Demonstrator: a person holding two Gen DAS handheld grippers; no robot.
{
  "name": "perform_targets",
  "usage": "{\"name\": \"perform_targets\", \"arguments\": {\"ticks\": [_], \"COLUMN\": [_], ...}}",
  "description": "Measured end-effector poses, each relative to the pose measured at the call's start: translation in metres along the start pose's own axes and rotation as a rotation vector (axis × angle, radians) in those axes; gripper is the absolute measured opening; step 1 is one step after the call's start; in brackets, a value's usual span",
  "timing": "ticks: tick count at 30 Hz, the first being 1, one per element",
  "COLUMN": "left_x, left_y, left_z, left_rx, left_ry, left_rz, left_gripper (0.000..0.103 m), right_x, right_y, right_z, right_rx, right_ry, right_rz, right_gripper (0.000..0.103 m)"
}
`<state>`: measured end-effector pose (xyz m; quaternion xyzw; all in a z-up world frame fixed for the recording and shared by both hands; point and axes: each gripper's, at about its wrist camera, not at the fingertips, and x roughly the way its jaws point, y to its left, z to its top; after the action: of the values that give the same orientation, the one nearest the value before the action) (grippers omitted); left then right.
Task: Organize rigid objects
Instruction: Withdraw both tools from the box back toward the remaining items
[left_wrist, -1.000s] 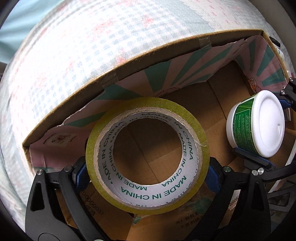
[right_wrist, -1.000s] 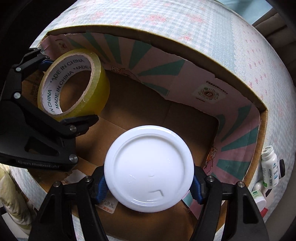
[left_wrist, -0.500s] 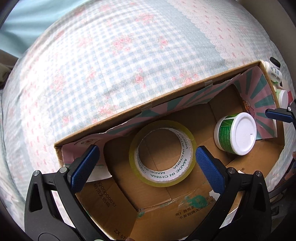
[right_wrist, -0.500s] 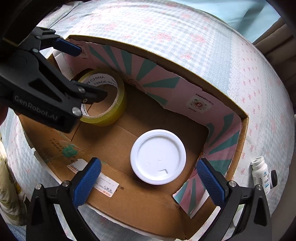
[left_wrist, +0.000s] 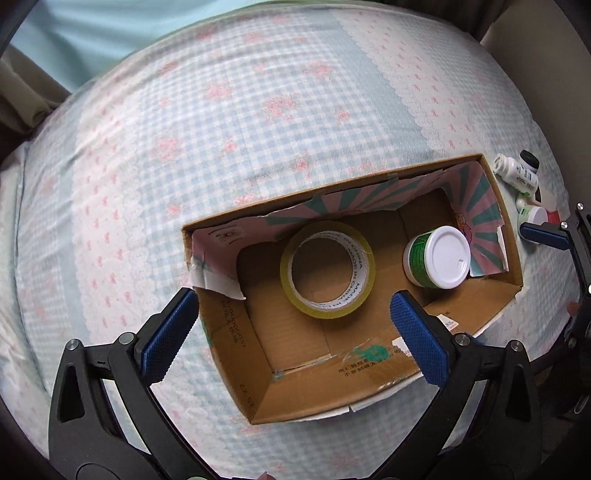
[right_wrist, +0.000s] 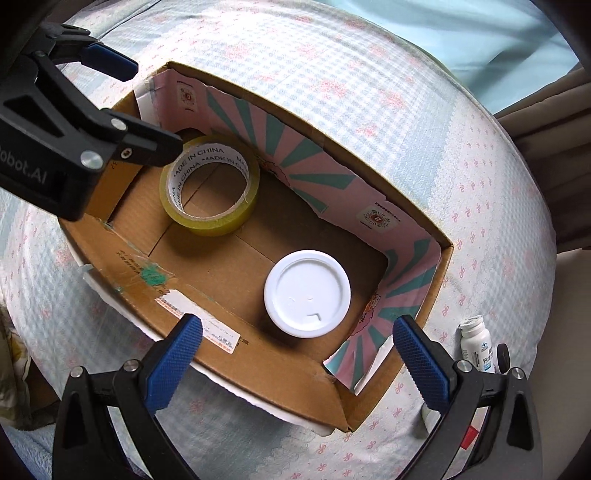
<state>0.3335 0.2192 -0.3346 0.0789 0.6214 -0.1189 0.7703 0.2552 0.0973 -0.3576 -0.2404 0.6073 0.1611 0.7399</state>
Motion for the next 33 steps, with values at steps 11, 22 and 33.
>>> {"name": "perform_targets", "arguments": {"ticks": [11, 22, 33], "left_x": [-0.1, -0.141, -0.138], "left_y": [0.008, -0.081, -0.218], "left_z": [-0.04, -0.045, -0.039], "left_rx": [-0.167, -0.098, -0.091], "left_ry": [-0.137, -0.175, -0.148], "left_rz": [0.091, 0.007, -0.015], "left_gripper": [0.103, 0.103, 0.103], "right_x": [-0.091, -0.134, -0.124], "right_y": [-0.033, -0.098, -0.19], "right_z": [-0.022, -0.099, -0.226], "right_rx": [0.288, 0.455, 0.466], "right_ry": [-0.126, -0.166, -0.171], "right_rz": [0.007, -0.043, -0.022], "right_gripper": [0.103, 0.103, 0.103]}}
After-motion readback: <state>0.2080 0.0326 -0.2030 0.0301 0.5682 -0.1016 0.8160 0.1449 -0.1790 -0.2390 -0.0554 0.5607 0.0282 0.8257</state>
